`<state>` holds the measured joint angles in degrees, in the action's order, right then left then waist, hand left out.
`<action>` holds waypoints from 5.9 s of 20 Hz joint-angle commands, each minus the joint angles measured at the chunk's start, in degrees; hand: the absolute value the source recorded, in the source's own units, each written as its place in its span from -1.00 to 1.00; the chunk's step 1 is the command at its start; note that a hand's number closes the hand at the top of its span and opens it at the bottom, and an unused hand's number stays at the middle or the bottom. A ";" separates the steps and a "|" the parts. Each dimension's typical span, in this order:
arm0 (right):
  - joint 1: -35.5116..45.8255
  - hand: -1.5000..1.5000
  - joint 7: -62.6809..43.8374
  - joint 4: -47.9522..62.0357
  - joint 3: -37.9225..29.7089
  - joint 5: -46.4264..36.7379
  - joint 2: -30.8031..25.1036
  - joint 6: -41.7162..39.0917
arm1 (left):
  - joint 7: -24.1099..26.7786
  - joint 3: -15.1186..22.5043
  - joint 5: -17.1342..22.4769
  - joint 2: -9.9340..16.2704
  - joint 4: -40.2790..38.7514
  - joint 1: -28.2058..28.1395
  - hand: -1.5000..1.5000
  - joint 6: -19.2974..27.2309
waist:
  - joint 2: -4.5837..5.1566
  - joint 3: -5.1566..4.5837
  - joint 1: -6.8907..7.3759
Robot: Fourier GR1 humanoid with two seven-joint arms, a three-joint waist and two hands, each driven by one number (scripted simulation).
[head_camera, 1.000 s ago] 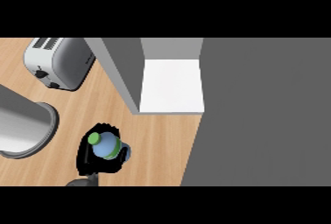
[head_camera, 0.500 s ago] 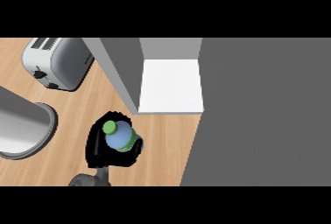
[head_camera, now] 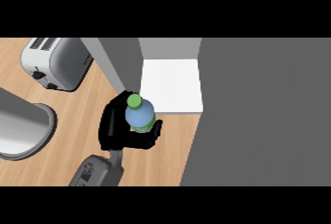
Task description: Pick up the bottled water, place it into the cabinet and close the cabinet
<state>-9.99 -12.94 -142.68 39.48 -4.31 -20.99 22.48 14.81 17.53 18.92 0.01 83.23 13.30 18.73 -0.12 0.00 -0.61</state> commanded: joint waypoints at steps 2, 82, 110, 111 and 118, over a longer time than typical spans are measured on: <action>-1.33 -1.00 -1.85 -4.21 3.34 -5.39 0.50 0.33 | 2.46 8.04 2.89 -0.01 -2.98 5.88 1.00 10.47 | 0.03 -0.03 -0.26; -3.46 -1.00 7.10 -0.84 3.08 1.06 -2.60 -1.58 | 26.09 -15.34 -1.56 0.00 -68.40 47.66 1.00 5.89 | 0.77 -0.13 -2.54; -3.66 -1.00 3.18 -4.98 0.46 0.60 -7.10 1.54 | 11.45 0.11 11.11 4.14 -15.48 8.30 1.00 -13.27 | -0.89 -0.01 2.76; -2.99 -1.00 2.60 -4.47 -0.09 0.29 -8.61 0.51 | 10.99 0.97 11.27 5.51 -11.93 5.48 1.00 -14.31 | -0.96 -0.01 3.13; 0.28 1.00 -1.88 -7.33 5.74 3.66 -11.01 -5.57 | 6.56 5.58 10.92 9.54 9.06 -10.55 1.00 -11.39 | -0.65 -0.05 2.73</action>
<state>-10.14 -9.31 -142.61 41.69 -1.65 -30.20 19.75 23.34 21.00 29.75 7.40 82.69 10.74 6.49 -0.83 0.00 2.03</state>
